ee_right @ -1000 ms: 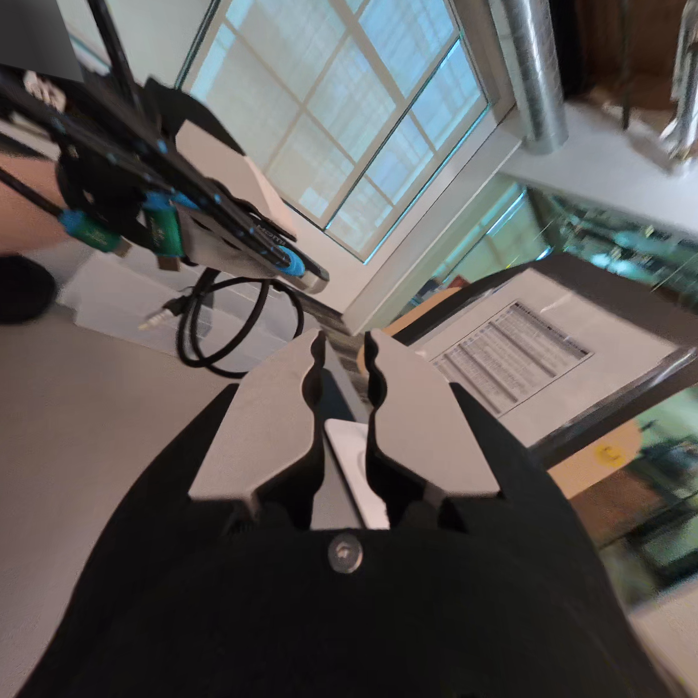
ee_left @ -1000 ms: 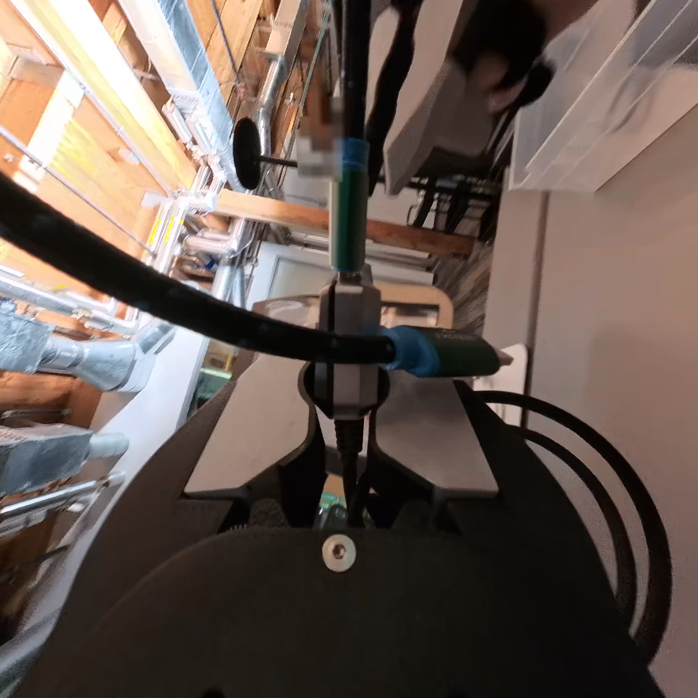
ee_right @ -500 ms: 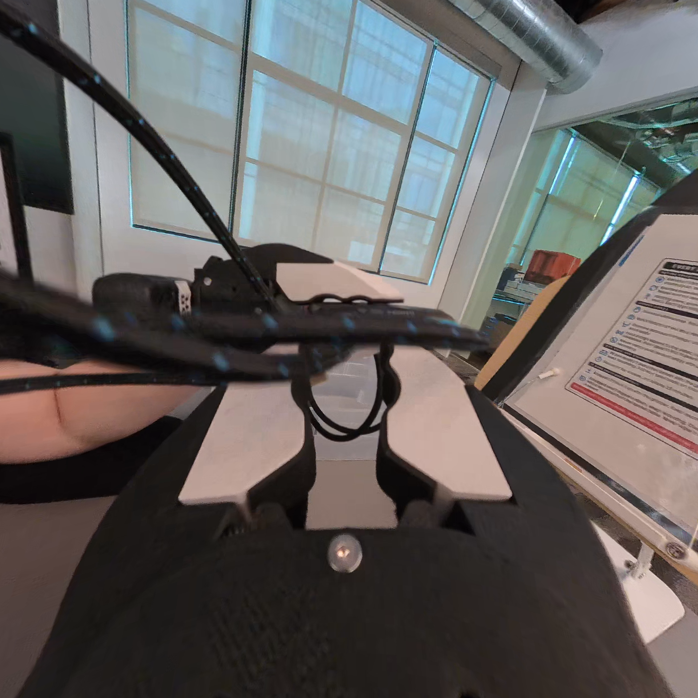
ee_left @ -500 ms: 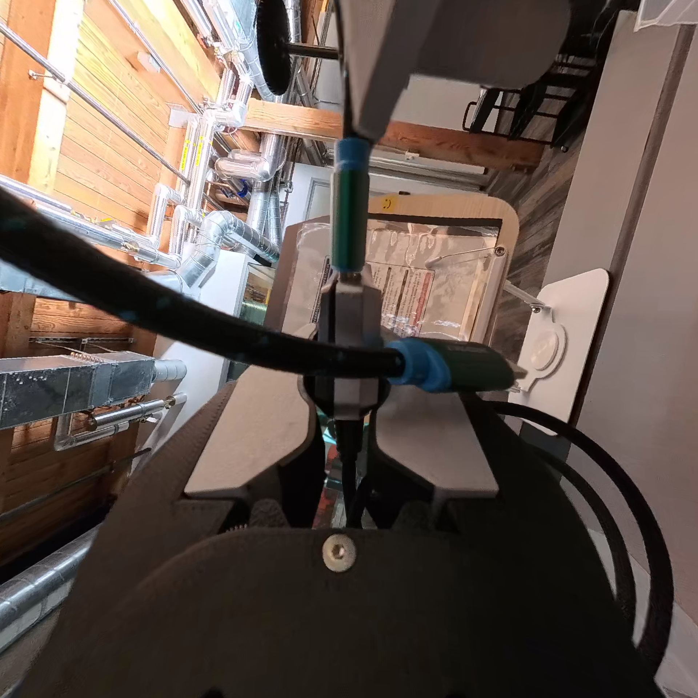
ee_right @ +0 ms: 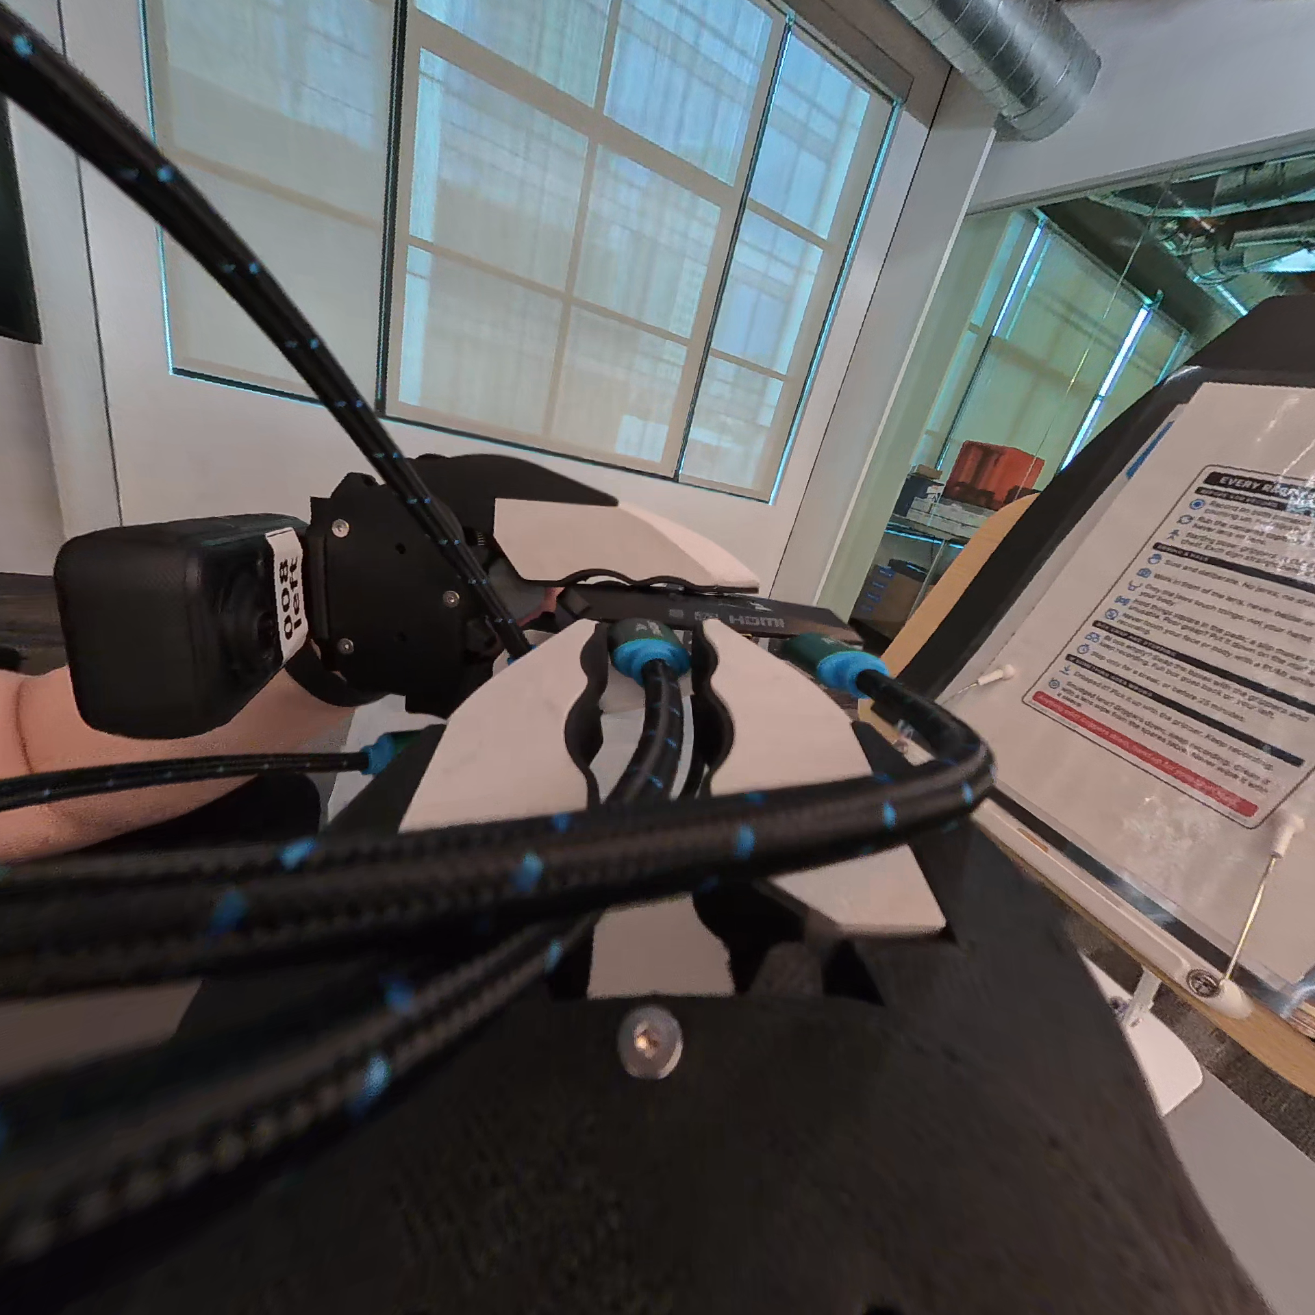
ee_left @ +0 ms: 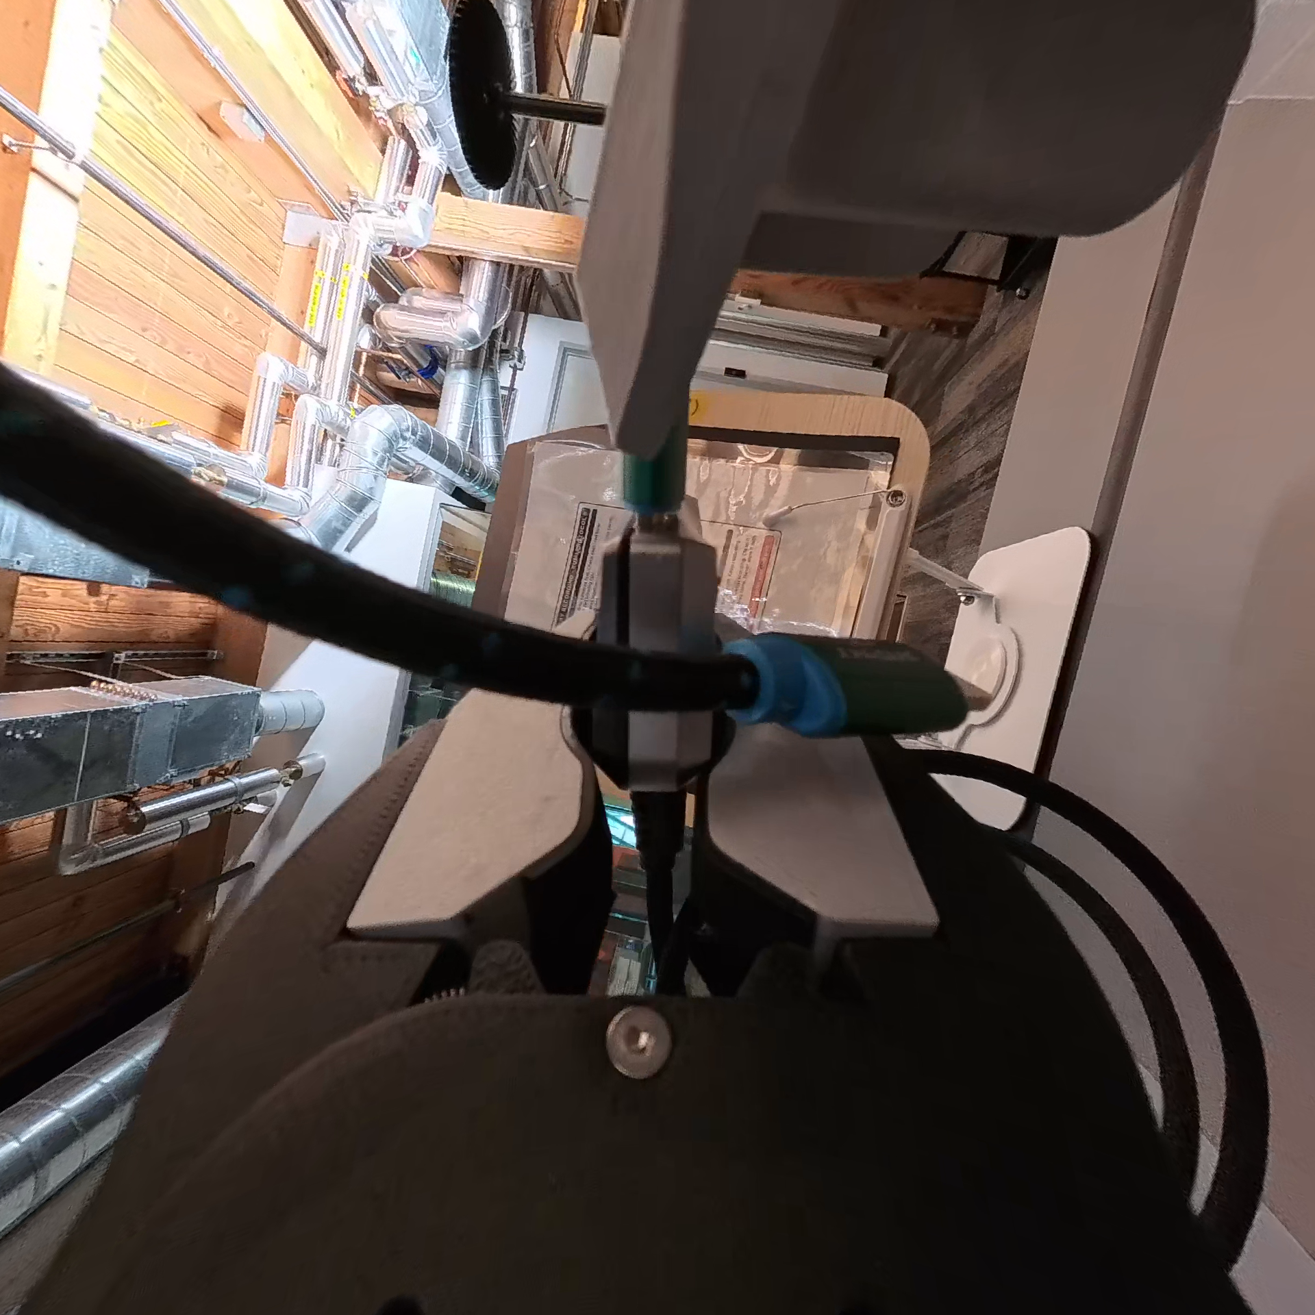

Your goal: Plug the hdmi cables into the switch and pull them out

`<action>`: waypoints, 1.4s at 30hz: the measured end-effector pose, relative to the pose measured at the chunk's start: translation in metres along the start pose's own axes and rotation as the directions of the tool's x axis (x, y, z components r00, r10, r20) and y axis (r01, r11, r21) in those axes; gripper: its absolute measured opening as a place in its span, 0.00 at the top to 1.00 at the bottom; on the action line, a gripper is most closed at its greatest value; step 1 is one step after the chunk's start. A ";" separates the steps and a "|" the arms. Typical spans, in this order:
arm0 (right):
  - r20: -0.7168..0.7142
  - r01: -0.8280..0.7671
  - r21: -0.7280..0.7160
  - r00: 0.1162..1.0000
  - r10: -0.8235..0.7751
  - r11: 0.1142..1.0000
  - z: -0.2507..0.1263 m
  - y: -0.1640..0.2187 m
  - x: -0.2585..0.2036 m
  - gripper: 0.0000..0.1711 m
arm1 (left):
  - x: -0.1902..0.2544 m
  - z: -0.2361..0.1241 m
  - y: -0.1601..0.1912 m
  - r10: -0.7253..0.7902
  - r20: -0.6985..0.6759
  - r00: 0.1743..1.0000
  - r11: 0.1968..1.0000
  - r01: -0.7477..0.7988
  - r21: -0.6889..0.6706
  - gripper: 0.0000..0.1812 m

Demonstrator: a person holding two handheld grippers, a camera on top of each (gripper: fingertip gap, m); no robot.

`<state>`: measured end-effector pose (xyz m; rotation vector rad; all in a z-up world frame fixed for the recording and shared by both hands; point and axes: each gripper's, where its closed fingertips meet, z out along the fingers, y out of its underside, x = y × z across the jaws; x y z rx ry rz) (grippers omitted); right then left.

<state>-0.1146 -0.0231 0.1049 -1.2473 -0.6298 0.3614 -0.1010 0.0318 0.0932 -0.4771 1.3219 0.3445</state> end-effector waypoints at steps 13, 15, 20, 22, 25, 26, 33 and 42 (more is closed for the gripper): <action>0.034 -0.024 -0.095 0.999 0.028 0.995 0.001 0.010 0.002 0.87 | 0.007 0.002 0.005 0.025 -0.041 0.999 1.000 -0.025 0.013 0.87; 0.043 -0.026 -0.108 0.999 0.031 0.994 -0.001 0.009 0.002 0.87 | 0.006 0.002 0.003 0.040 -0.035 0.999 0.999 -0.040 0.010 0.87; 0.002 -0.026 -0.099 1.000 0.027 0.995 0.001 0.004 0.000 0.87 | -0.002 0.000 0.003 0.039 -0.010 0.999 0.999 -0.039 0.018 0.87; -0.012 -0.047 -0.079 0.999 0.047 0.996 0.001 0.000 -0.002 0.87 | -0.006 -0.001 0.002 0.001 -0.007 1.000 1.000 -0.001 0.021 0.87; -0.028 -0.069 -0.054 0.997 0.067 0.996 0.000 -0.006 -0.002 0.87 | -0.009 -0.002 0.000 -0.028 -0.005 1.000 0.999 0.028 0.018 0.87; -0.039 -0.066 -0.061 0.997 0.064 0.996 0.000 -0.006 -0.002 0.87 | -0.009 -0.002 0.000 -0.032 -0.008 0.999 0.999 0.032 0.018 0.87; -0.005 -0.059 -0.068 0.998 0.059 0.996 0.000 -0.009 -0.006 0.87 | -0.013 -0.005 -0.003 -0.027 -0.001 1.000 0.999 0.027 0.033 0.87; -0.008 -0.069 -0.080 0.998 0.068 0.994 -0.001 -0.010 -0.004 0.87 | -0.014 -0.005 -0.003 -0.019 -0.003 1.000 1.000 0.019 -0.001 0.87</action>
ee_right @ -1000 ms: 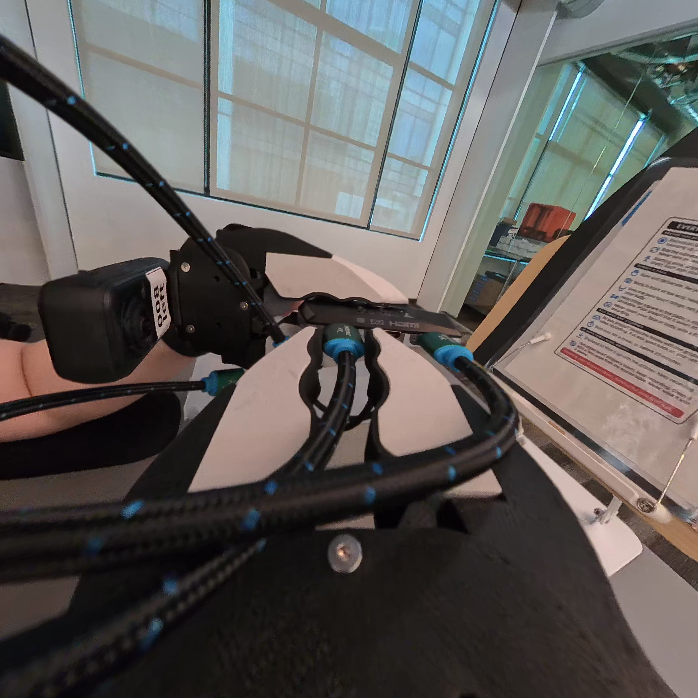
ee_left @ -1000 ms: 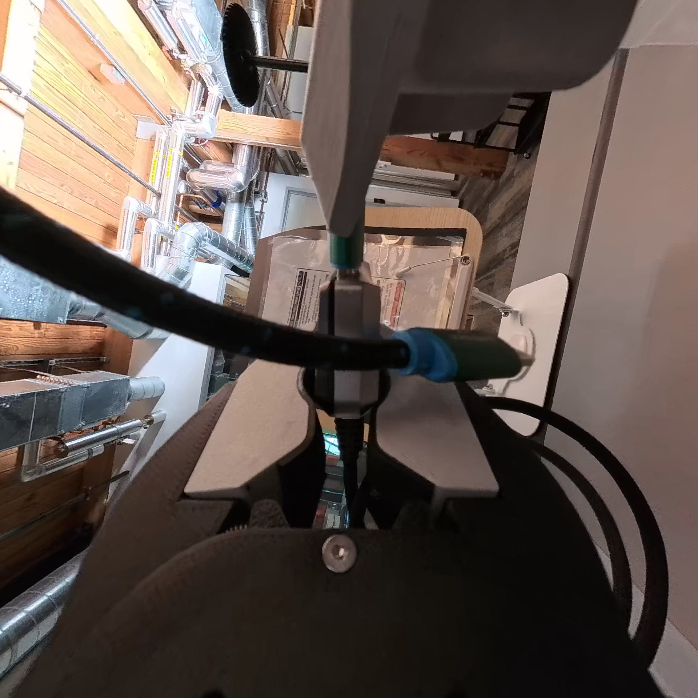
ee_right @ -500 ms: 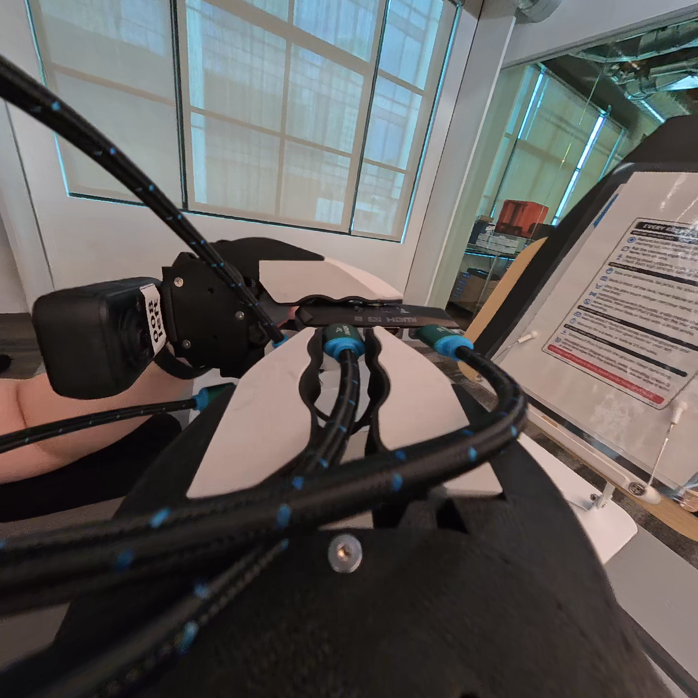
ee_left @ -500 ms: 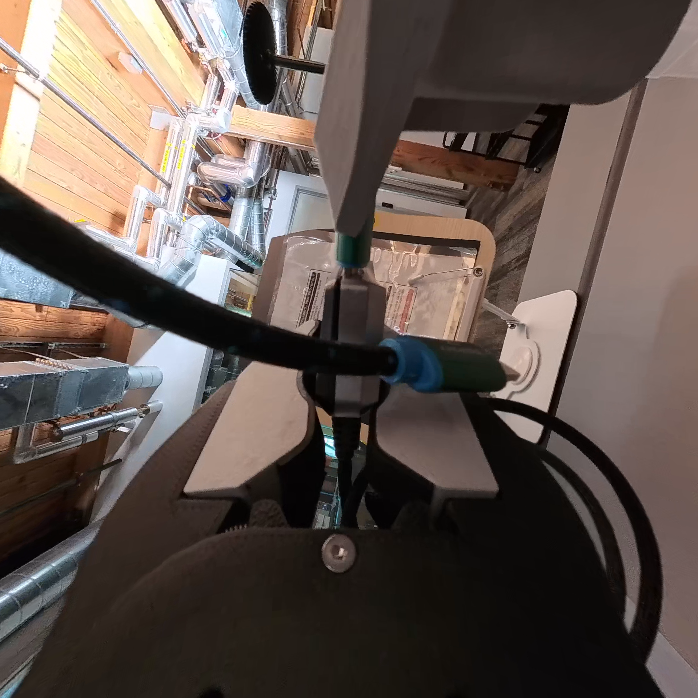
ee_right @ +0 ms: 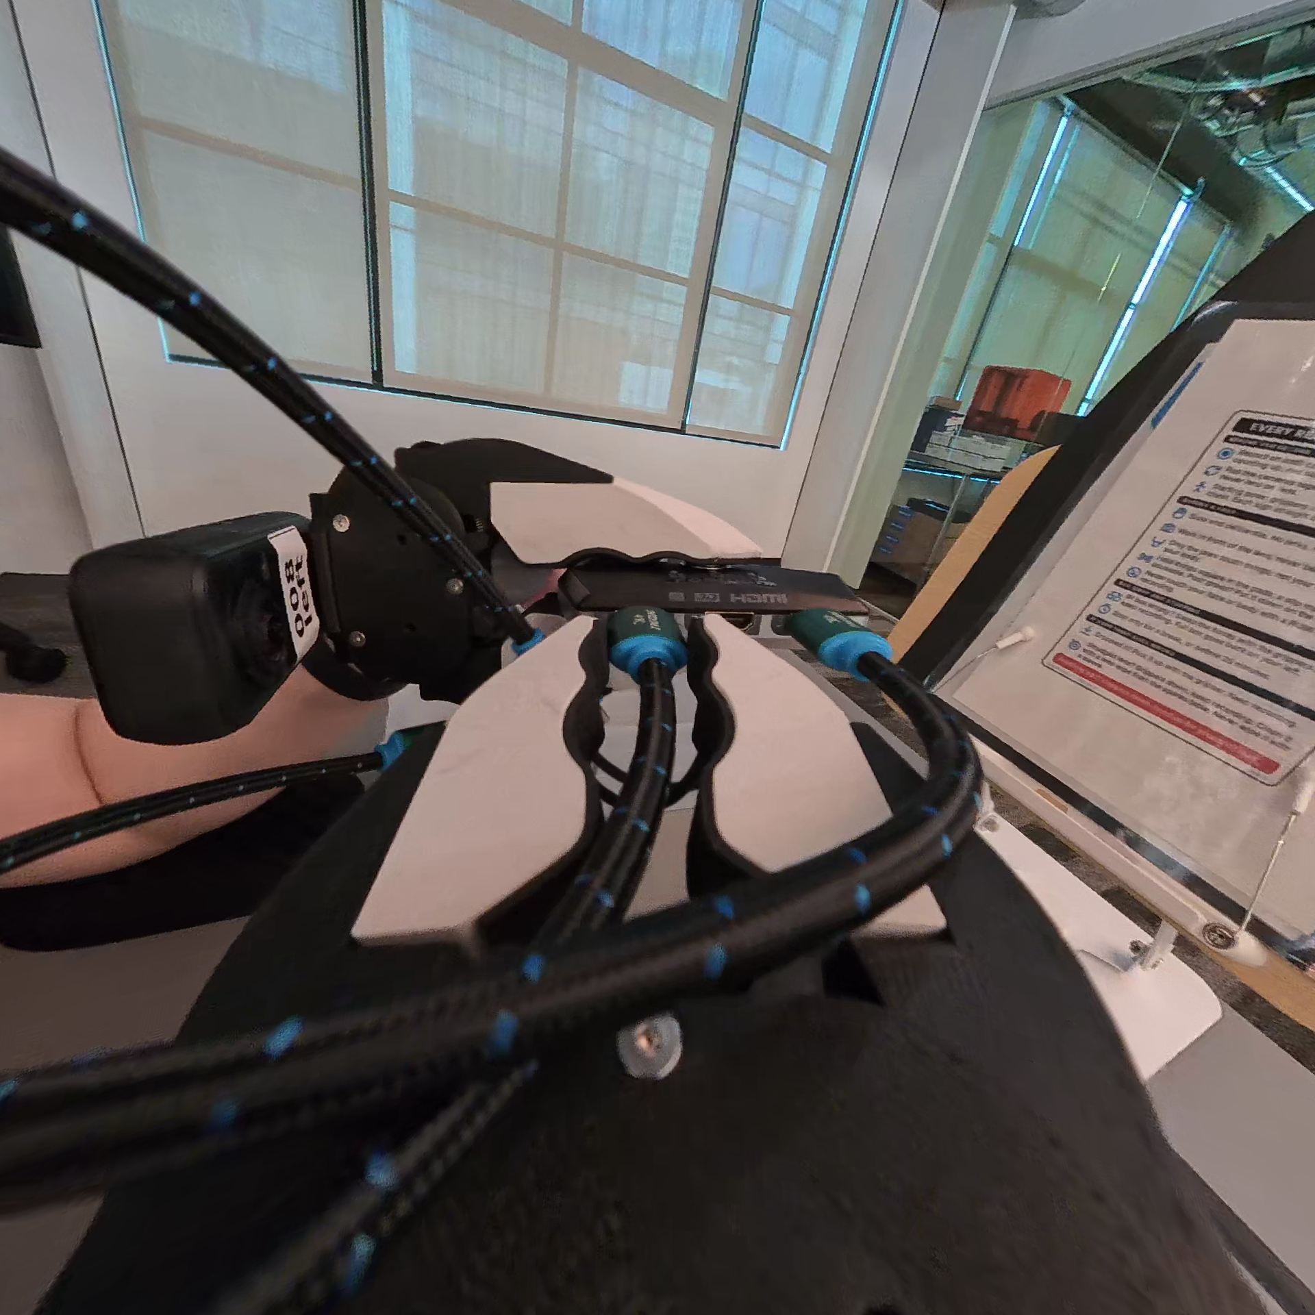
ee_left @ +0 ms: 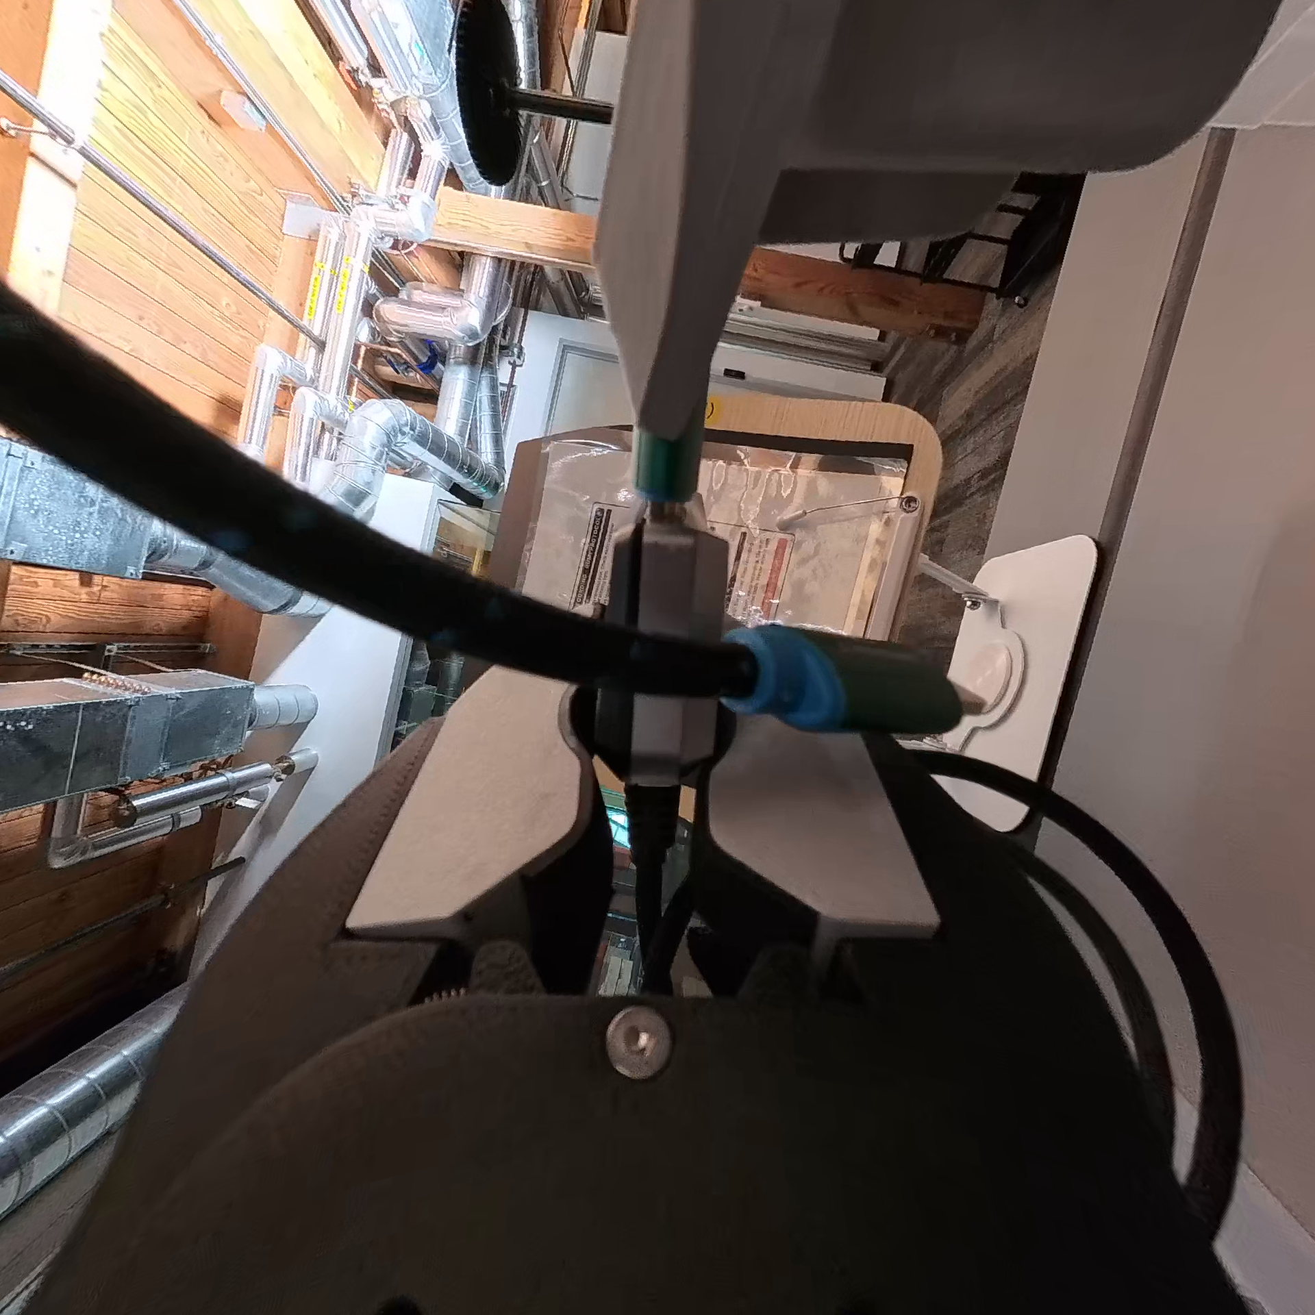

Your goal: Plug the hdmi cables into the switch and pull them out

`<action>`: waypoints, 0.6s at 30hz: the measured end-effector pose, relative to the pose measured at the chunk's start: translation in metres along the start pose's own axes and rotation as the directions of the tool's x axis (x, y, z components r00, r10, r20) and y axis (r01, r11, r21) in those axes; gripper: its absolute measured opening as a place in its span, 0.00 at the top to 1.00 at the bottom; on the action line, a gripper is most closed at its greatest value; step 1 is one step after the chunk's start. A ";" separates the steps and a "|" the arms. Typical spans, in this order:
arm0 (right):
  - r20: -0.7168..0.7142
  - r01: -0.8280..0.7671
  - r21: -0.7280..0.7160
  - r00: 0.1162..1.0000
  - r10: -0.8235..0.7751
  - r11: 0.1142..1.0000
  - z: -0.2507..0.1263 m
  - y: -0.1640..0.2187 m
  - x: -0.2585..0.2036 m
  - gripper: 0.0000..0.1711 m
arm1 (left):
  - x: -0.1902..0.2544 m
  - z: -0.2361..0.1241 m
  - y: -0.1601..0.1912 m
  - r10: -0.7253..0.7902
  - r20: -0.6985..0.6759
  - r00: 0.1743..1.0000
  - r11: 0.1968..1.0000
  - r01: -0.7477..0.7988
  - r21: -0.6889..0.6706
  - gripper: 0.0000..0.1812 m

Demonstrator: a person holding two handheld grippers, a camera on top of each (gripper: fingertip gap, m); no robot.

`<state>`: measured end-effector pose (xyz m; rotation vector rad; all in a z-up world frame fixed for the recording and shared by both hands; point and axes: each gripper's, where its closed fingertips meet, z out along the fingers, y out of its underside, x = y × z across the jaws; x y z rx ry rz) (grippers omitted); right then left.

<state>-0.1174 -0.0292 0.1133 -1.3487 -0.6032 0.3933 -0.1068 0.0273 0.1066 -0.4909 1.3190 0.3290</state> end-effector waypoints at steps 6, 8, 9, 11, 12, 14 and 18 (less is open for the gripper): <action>-0.002 -0.045 -0.015 0.999 0.045 0.999 0.001 0.002 0.000 0.87 | 0.002 0.001 0.001 -0.008 -0.014 1.000 1.000 0.008 0.010 0.87; -0.013 -0.046 -0.033 0.999 0.046 0.998 0.002 0.002 -0.002 0.87 | 0.002 0.000 0.001 -0.012 -0.019 1.000 1.000 0.012 0.026 0.87; -0.007 -0.041 -0.032 0.999 0.041 0.999 0.002 0.001 -0.002 0.87 | 0.001 0.000 0.000 -0.011 -0.012 1.000 0.999 0.011 0.030 0.86; 0.026 -0.011 -0.010 1.000 0.011 1.000 0.000 -0.001 -0.005 0.87 | -0.003 -0.002 -0.003 -0.006 0.001 1.000 0.999 0.006 0.041 0.86; 0.035 -0.027 -0.012 0.999 0.027 1.000 0.000 -0.001 -0.004 0.87 | -0.003 -0.002 -0.003 -0.003 0.000 1.000 0.999 0.003 0.033 0.86; 0.036 -0.073 -0.014 0.997 0.073 0.997 0.000 0.000 -0.002 0.87 | -0.001 0.000 -0.002 -0.007 -0.009 1.000 1.000 0.007 0.017 0.87; -0.012 -0.063 -0.030 0.998 0.063 0.998 0.001 0.002 -0.001 0.87 | 0.002 0.001 0.001 -0.016 -0.025 1.000 1.000 0.017 0.014 0.87</action>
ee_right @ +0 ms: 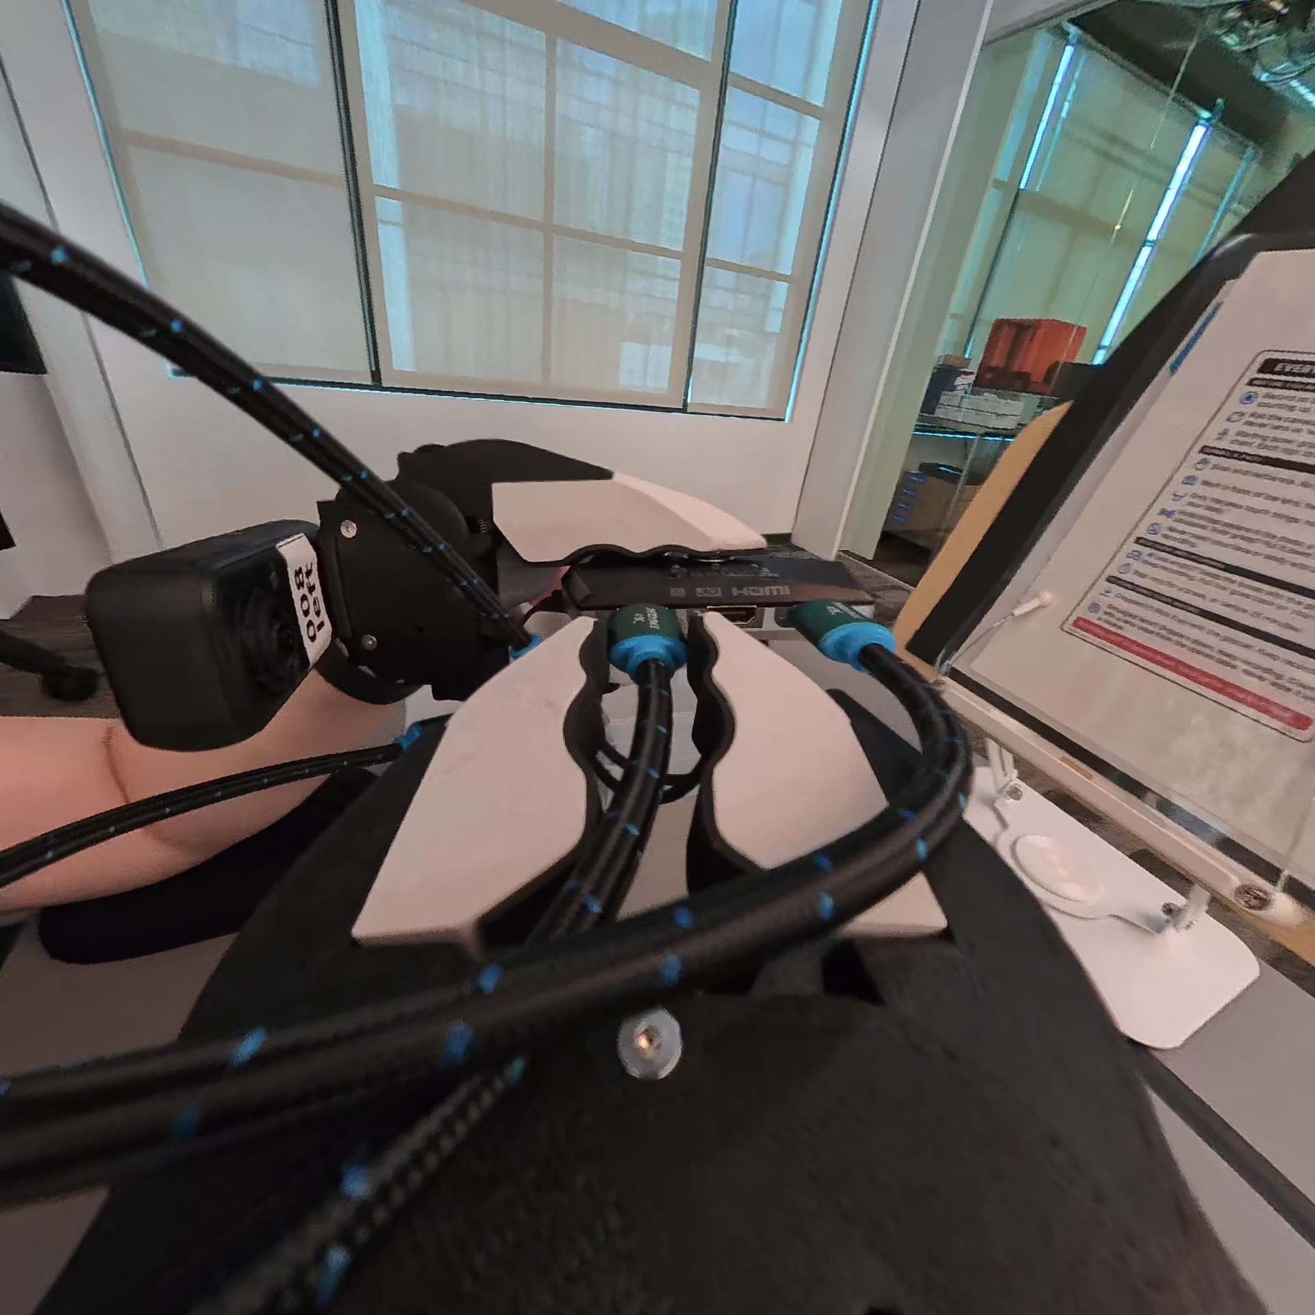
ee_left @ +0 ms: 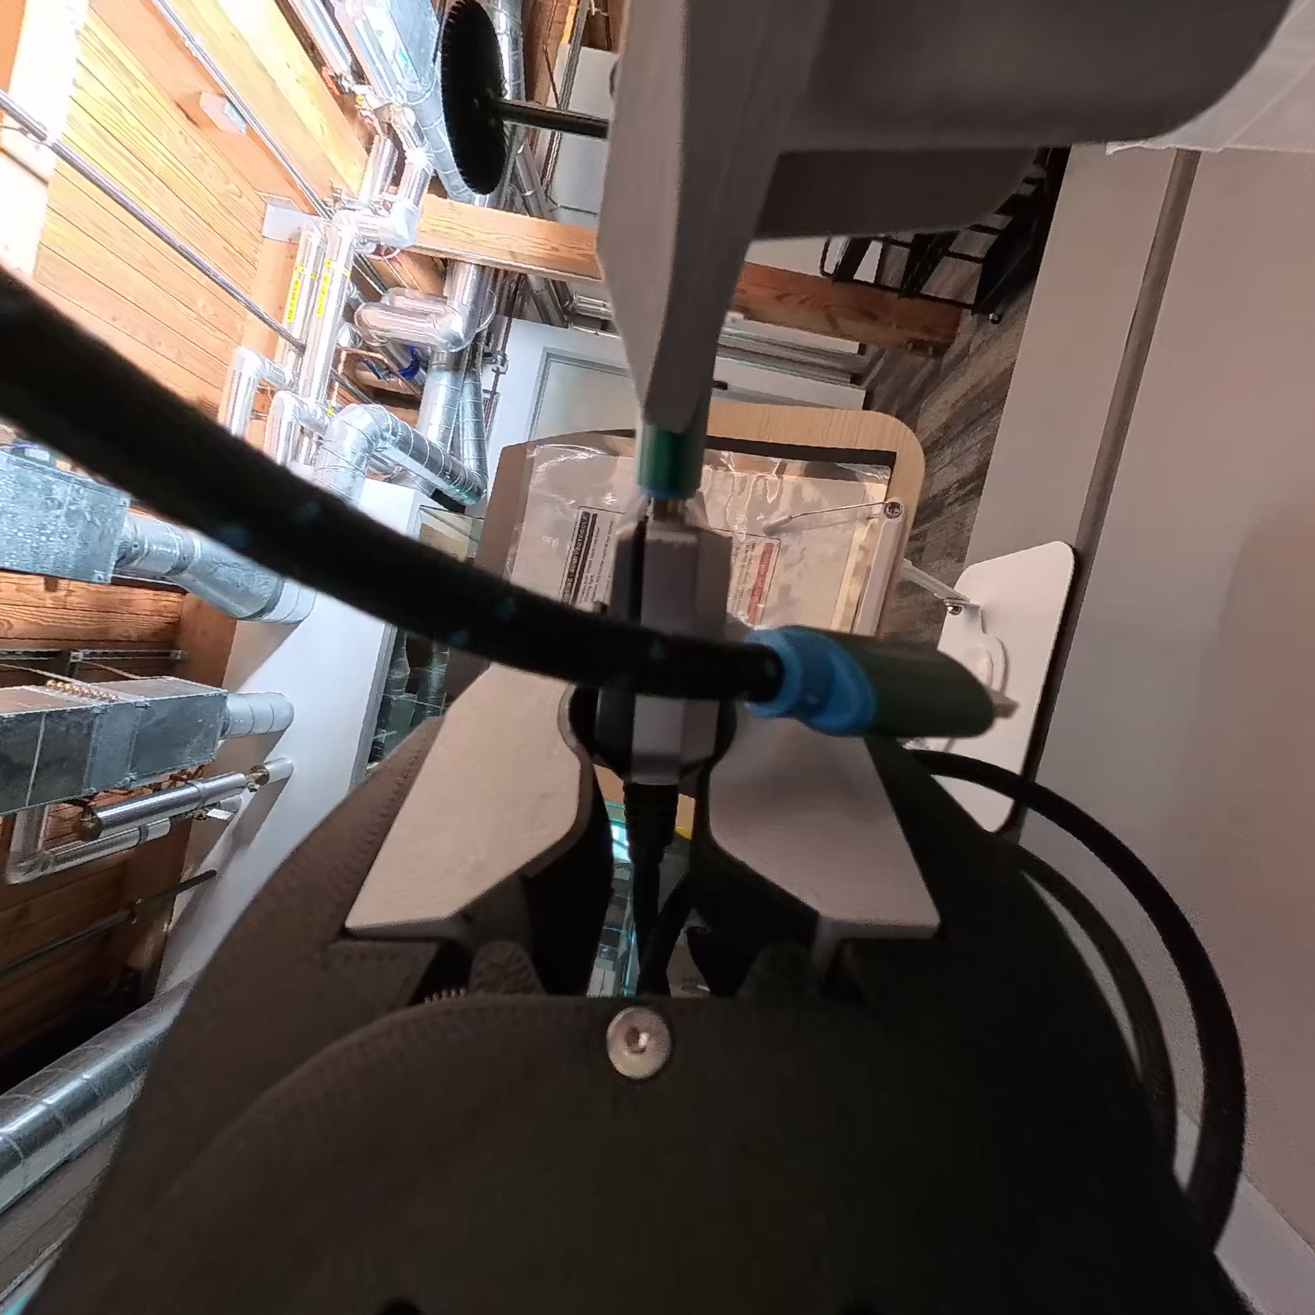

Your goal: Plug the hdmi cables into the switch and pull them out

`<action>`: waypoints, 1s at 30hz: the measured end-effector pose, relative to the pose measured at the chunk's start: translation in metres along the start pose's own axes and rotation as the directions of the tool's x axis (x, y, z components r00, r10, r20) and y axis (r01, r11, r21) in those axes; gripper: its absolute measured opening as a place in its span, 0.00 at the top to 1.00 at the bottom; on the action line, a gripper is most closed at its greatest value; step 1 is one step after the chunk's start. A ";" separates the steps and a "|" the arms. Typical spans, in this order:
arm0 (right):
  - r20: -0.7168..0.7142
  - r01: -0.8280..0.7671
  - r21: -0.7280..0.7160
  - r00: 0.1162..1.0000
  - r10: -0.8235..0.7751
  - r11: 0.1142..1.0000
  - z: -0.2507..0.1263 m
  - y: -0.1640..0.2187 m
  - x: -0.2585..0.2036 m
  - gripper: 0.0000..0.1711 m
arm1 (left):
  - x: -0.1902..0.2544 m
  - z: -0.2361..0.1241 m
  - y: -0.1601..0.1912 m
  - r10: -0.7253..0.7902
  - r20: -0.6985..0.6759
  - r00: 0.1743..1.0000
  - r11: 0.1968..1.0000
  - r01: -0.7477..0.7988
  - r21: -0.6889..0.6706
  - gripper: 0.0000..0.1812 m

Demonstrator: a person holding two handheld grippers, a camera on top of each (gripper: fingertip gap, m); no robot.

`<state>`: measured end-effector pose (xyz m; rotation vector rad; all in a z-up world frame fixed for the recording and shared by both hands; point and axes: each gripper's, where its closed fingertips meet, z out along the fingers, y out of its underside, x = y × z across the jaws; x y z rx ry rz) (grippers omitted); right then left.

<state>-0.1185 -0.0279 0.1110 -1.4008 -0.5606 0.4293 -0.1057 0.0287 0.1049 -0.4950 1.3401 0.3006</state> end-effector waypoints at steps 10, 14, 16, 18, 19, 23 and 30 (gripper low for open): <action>0.094 -0.048 -0.030 0.994 0.051 0.998 -0.003 0.000 -0.005 0.87 | -0.002 -0.004 -0.005 0.033 0.005 0.999 0.999 -0.033 0.033 0.86; -0.091 0.045 0.011 0.995 -0.044 0.999 -0.017 -0.013 0.017 0.87 | -0.016 0.002 0.045 -0.007 0.042 0.999 0.982 0.015 -0.188 0.87; -0.128 0.062 0.074 0.990 -0.053 0.995 -0.040 -0.037 0.026 0.87 | -0.032 -0.010 0.082 -0.073 0.047 0.996 0.970 0.082 -0.228 0.87; -0.042 0.021 0.000 0.999 -0.021 1.000 -0.048 -0.038 0.025 0.87 | -0.051 -0.026 0.090 -0.132 0.070 0.989 0.975 0.142 -0.172 0.87; 0.010 0.000 -0.058 1.000 0.000 0.998 -0.050 -0.032 0.024 0.87 | -0.062 -0.032 0.093 -0.169 0.110 0.979 0.968 0.186 -0.166 0.87; 0.066 -0.009 -0.206 0.998 0.023 0.979 -0.058 -0.009 0.033 0.87 | -0.078 -0.041 0.093 -0.225 0.149 0.963 0.955 0.249 -0.162 0.87; 0.138 -0.111 -0.255 0.979 0.150 0.961 -0.106 -0.013 0.044 0.87 | -0.068 -0.033 0.092 -0.202 0.127 0.971 0.957 0.223 -0.186 0.87</action>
